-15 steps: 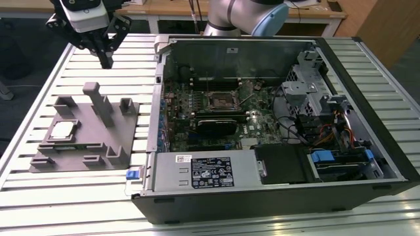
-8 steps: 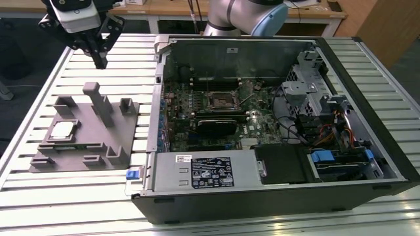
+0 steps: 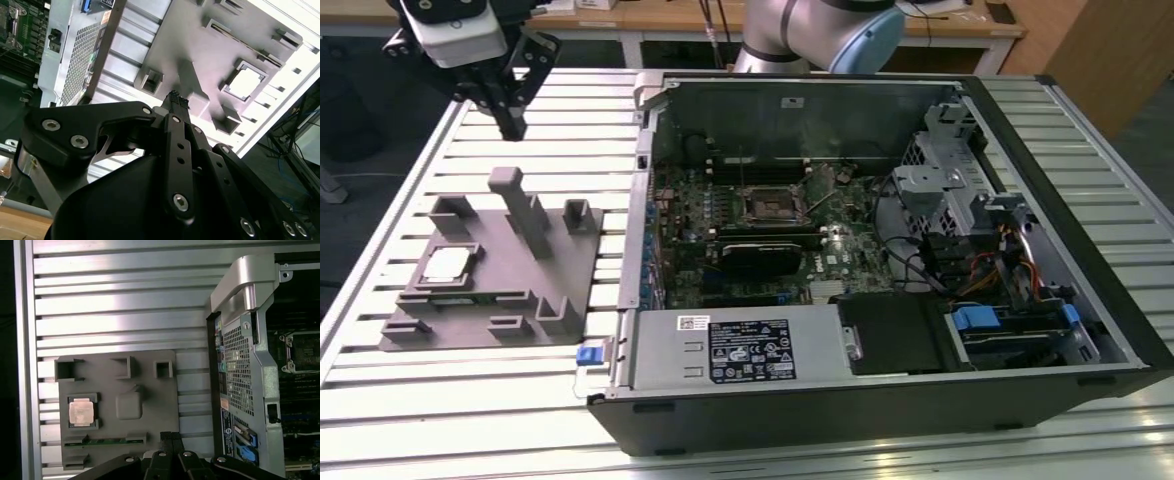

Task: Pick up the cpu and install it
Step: 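Reach for the cpu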

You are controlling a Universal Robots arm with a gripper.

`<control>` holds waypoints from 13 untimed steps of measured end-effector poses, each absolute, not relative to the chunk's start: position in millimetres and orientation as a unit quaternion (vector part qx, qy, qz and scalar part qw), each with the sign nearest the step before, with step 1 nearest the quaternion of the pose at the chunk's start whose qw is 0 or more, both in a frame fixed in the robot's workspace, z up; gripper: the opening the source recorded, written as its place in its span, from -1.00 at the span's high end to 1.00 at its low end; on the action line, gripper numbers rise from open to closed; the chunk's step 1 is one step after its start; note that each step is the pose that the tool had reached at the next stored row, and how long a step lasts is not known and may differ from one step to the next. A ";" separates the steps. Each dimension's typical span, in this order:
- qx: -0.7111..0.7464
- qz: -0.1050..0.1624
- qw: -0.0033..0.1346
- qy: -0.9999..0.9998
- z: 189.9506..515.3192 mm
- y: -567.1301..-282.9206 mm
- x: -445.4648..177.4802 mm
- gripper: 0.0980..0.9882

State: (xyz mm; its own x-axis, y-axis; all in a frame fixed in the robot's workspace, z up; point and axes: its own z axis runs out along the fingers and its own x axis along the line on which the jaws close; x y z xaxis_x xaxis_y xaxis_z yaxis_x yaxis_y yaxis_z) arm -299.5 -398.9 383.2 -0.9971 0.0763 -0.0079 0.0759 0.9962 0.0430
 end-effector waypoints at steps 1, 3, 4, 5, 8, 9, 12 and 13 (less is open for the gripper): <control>0.038 0.021 0.005 0.999 383.1 -398.9 -300.8 0.98; 0.038 0.021 0.005 0.999 382.9 -398.9 -303.5 0.98; 0.038 0.021 0.005 0.999 382.9 -399.0 -304.8 0.98; 0.038 0.021 0.005 0.999 382.8 -399.0 -306.2 0.98; 0.038 0.021 0.004 0.999 382.6 -398.9 -310.2 0.98; 0.038 0.021 0.004 0.999 382.6 -398.9 -311.6 0.98; 0.038 0.021 0.004 0.999 382.4 -398.9 -315.6 0.98; 0.038 0.021 0.004 0.999 382.3 -398.9 -317.1 0.98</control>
State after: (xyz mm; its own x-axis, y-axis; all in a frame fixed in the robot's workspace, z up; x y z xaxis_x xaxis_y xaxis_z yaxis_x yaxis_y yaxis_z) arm -317.1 -398.9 382.3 -0.9971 0.0762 -0.0068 0.0759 0.9962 0.0430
